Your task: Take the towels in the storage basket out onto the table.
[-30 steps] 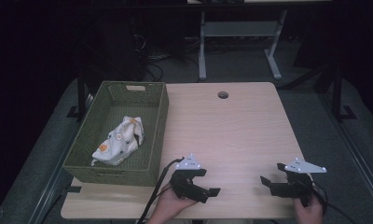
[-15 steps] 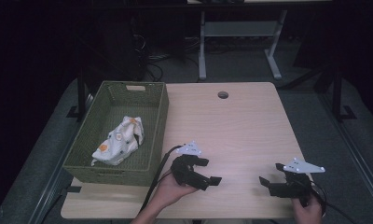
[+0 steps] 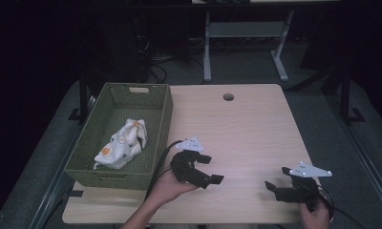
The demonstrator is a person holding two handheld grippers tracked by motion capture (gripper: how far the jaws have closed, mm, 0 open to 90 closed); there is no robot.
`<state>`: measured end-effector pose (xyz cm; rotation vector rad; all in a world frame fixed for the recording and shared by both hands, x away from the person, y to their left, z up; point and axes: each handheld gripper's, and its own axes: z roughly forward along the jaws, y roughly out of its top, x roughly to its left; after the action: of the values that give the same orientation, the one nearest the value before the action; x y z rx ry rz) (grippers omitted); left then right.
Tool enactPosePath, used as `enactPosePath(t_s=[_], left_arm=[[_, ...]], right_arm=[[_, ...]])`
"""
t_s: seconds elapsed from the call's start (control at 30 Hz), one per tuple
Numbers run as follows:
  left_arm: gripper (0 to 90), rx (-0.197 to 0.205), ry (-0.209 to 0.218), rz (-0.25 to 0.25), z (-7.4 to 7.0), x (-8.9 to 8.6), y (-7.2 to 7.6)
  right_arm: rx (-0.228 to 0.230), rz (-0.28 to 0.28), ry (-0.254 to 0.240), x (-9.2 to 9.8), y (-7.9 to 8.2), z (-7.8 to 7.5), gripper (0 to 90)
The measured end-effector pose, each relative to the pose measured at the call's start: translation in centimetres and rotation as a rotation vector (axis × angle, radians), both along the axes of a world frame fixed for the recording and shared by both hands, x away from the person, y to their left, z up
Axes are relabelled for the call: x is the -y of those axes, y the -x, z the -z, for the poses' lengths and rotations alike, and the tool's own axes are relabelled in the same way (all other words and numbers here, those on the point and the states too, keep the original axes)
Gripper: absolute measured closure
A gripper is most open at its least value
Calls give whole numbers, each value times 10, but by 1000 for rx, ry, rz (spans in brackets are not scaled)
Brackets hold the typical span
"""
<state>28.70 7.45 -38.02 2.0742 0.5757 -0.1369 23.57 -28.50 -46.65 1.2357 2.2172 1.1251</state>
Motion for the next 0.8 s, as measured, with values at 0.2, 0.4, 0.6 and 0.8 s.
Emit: enactPosePath(t_s=[0.2, 0.4, 0.6, 0.8], left_arm=[[148, -16, 14, 5, -16, -11, -5], [148, -7, 15, -1, -30, -21, -8], [148, -10, 20, 6, -41, -30, -10], [148, -19, 25, 2, -49, -39, -14]], right_arm=[[-2, 3, -5, 0, 0, 0, 140], [-6, 4, -3, 0, 0, 1, 140], [-11, 7, -3, 1, 0, 1, 140], [-11, 10, -4, 1, 0, 1, 140]])
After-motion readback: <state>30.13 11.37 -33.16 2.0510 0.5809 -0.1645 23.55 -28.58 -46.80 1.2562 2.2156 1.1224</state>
